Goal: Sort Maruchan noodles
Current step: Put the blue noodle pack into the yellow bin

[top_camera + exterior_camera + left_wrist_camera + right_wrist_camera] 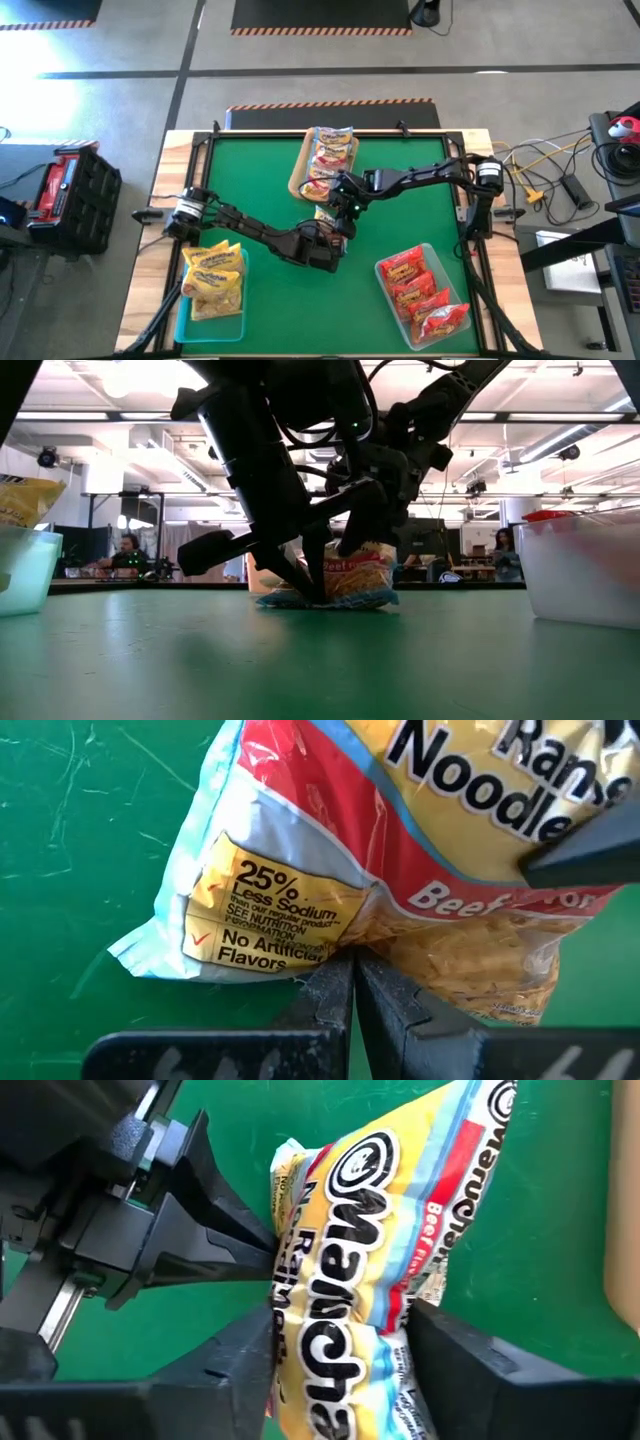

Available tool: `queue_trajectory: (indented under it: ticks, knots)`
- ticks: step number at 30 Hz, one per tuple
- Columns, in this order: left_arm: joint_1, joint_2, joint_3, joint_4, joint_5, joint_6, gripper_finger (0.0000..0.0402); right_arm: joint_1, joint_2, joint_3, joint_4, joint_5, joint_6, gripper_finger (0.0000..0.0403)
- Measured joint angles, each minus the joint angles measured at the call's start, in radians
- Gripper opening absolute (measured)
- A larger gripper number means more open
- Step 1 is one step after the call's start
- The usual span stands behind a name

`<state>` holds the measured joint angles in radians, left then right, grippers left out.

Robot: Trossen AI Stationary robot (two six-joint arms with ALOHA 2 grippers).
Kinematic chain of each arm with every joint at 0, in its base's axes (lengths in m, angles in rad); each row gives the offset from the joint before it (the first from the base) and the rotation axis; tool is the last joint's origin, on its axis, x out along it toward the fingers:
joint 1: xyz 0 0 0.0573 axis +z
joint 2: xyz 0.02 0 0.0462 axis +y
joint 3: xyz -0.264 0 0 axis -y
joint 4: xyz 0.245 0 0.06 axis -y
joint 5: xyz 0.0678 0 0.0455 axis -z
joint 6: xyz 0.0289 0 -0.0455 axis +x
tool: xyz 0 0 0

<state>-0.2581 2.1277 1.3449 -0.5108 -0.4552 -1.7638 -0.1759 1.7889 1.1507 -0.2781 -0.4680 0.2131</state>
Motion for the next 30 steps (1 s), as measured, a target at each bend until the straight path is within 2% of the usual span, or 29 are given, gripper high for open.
queue_trajectory:
  ticks: [10, 14, 18, 30]
  knots:
    - [-0.001, -0.011, -0.001, 0.004, -0.017, -0.005, 0.0, 0.0, 0.0, -0.001, -0.001, 0.0, -0.005, 0.0079]
    - [-0.018, -0.049, -0.005, 0.003, -0.051, -0.001, 0.0, 0.0, -0.001, -0.001, -0.01, -0.007, -0.008, 0.0044]
    - [-0.049, -0.098, -0.008, -0.008, -0.076, 0.0, 0.0, 0.002, -0.015, 0.002, -0.043, -0.023, -0.026, 0.0031]
    - [-0.109, -0.235, -0.005, -0.047, -0.106, 0.053, 0.0, -0.001, -0.138, 0.002, -0.089, -0.044, -0.059, 0.003]
